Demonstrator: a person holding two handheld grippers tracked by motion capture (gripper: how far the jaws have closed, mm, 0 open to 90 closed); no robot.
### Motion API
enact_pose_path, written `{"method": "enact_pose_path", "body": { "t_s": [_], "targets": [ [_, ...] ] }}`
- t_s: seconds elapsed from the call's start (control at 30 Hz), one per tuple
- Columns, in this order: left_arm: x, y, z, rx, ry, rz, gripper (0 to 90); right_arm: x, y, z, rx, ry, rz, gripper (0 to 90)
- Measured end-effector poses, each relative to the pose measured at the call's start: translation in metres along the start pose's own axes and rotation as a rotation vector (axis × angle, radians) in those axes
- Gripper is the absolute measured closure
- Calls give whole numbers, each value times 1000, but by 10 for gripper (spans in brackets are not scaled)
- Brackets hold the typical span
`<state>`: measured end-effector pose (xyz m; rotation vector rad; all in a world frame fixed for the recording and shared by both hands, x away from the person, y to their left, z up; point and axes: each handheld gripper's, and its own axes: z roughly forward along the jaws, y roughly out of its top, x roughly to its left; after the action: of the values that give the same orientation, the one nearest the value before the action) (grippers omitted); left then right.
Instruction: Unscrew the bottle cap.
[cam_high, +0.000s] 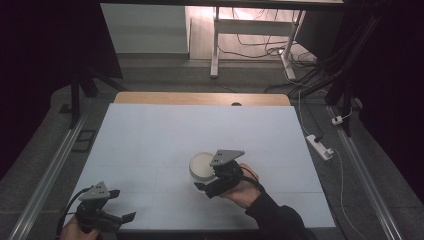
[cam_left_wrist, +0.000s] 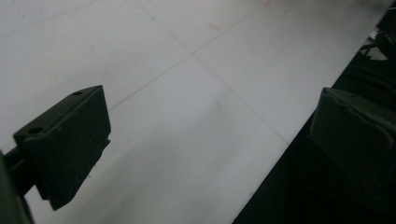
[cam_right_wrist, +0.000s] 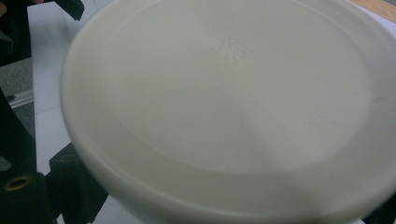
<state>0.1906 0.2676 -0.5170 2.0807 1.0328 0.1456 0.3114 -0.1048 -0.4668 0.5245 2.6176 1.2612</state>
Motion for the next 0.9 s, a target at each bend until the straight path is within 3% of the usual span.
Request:
{"method": "enact_pose_path", "body": {
  "t_s": [0.13, 0.27, 0.5, 0.73, 0.9],
  "targets": [
    [-5, 9, 2, -25, -45, 58, 0, 0, 0, 0, 1, 3, -7, 67],
    [-8, 16, 4, -23, -42, 88, 0, 1, 0, 0, -2, 6, -7, 67],
    [-15, 33, 9, -33, -38, 125, 0, 2, 1, 0, -11, 14, -10, 67],
    [-20, 56, 16, -40, -79, 150, 0, 3, 1, 2, -7, 21, -11, 67],
    [-22, 71, 24, -25, -82, 185, 0, 3, 1, 2, -8, 24, -21, 67]
  ]
}}
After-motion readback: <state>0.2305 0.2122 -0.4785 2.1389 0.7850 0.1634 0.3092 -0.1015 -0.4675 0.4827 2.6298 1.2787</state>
